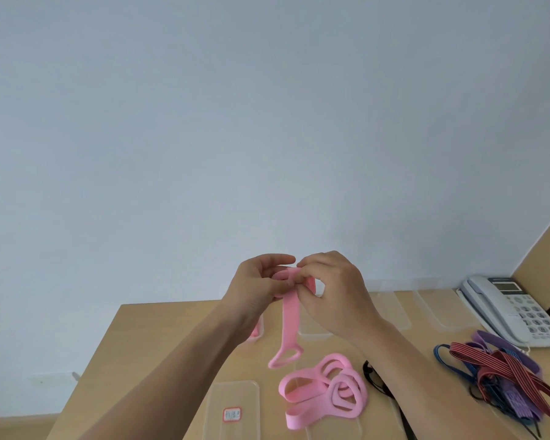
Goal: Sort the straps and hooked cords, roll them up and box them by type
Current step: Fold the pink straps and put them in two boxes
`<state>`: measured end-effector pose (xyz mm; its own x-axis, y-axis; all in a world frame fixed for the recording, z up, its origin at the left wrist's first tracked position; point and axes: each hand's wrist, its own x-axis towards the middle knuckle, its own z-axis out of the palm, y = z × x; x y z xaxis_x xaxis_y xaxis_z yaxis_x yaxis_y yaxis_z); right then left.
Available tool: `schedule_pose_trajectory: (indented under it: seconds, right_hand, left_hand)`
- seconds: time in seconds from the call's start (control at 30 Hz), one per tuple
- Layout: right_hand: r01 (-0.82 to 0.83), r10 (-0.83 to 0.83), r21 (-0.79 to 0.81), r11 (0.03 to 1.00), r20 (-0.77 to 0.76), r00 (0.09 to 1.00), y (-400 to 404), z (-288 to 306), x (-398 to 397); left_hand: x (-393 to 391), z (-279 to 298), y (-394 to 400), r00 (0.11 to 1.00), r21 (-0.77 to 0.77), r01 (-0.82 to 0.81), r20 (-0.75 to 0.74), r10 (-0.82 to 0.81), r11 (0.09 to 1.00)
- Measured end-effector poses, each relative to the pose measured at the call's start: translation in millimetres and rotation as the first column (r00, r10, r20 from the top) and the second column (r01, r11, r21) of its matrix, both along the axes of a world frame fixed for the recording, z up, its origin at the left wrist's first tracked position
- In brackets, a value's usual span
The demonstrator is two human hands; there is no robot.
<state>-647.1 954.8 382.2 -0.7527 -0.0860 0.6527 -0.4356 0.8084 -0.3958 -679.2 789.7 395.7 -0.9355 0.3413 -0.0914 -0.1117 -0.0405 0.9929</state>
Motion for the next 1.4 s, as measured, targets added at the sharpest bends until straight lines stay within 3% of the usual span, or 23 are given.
schedule_pose_trajectory:
  seconds: [0.27,0.5,0.63,0.73,0.83,0.97,1.23,1.4]
  right_hand:
    - [-0.028,0.051,-0.114,0.993,0.208,0.977,0.5,3.8,-9.1]
    - [-0.024,0.024,-0.004,1.000,0.334,0.942,-1.2,8.6,-13.2]
    - [-0.009,0.013,-0.012,1.000,0.349,0.937,0.0,11.3,-14.6]
    - [0.005,0.019,-0.073,0.997,0.329,0.944,1.5,11.4,-14.6]
    - [0.050,0.007,-0.204,0.978,0.269,0.963,2.7,8.0,-15.0]
    - [0.124,-0.013,-0.374,0.919,0.285,0.958,3.4,5.7,-14.1]
    - [0.176,-0.067,-0.374,0.911,0.288,0.955,6.1,2.6,-11.9]
    - [0.128,-0.066,-0.279,0.952,0.220,0.973,4.2,2.3,-11.9]
  left_hand:
    - [-3.4,-0.4,0.8,0.999,-0.089,-0.014,-0.032,0.011,0.996]
    - [-1.1,-0.1,3.0,0.998,-0.142,-0.010,-0.062,0.001,0.990]
    - [-1.5,-4.5,4.1,0.998,-0.152,-0.015,-0.056,0.007,0.988]
    - [-2.0,-5.1,5.8,1.000,-0.077,-0.013,-0.020,0.012,0.997]
    - [-1.8,-2.9,7.1,0.998,0.049,-0.016,0.068,0.013,0.999]
    - [-0.2,-3.5,10.8,0.993,0.027,-0.022,0.118,0.019,0.999]
    - [3.3,-8.0,14.8,0.991,-0.056,-0.102,0.079,0.106,0.993]
    - [4.6,-7.1,17.7,0.978,-0.008,-0.169,0.124,0.169,0.986]
